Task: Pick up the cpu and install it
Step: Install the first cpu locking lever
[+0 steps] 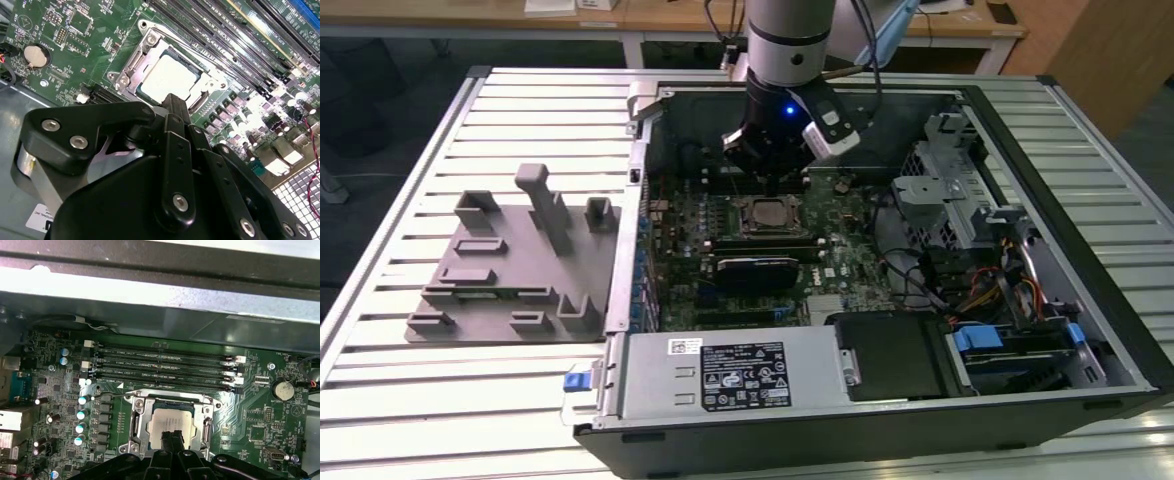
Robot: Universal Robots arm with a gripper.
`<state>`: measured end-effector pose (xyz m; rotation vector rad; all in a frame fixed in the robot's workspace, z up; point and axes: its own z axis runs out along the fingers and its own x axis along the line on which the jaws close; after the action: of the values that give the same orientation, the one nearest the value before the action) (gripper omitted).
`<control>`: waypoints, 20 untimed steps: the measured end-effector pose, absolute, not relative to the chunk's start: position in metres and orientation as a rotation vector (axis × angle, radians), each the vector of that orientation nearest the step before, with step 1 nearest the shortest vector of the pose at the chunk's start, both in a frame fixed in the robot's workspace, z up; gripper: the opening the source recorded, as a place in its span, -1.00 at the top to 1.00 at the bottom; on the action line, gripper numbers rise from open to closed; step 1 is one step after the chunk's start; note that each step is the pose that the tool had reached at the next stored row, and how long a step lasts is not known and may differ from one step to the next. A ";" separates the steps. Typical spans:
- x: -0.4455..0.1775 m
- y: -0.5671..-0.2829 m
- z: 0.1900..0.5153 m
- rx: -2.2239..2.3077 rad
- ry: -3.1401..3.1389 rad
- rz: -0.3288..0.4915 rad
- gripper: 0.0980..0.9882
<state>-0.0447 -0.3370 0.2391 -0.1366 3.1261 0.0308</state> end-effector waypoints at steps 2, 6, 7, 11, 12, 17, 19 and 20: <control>-0.045 -0.337 0.239 -0.137 3.126 0.031 0.98; -0.048 -0.337 0.239 -0.137 3.126 0.031 0.98; -0.049 -0.337 0.239 -0.137 3.126 0.031 0.98; -0.052 -0.337 0.239 -0.137 3.126 0.031 0.98; -0.053 -0.337 0.239 -0.137 3.126 0.031 0.98; -0.057 -0.337 0.239 -0.137 3.126 0.031 0.98; -0.058 -0.337 0.239 -0.137 3.126 0.031 0.98; -0.058 -0.337 0.239 -0.137 3.126 0.031 0.98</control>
<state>-0.0583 -0.3370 0.2391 -0.1367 3.1261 0.0308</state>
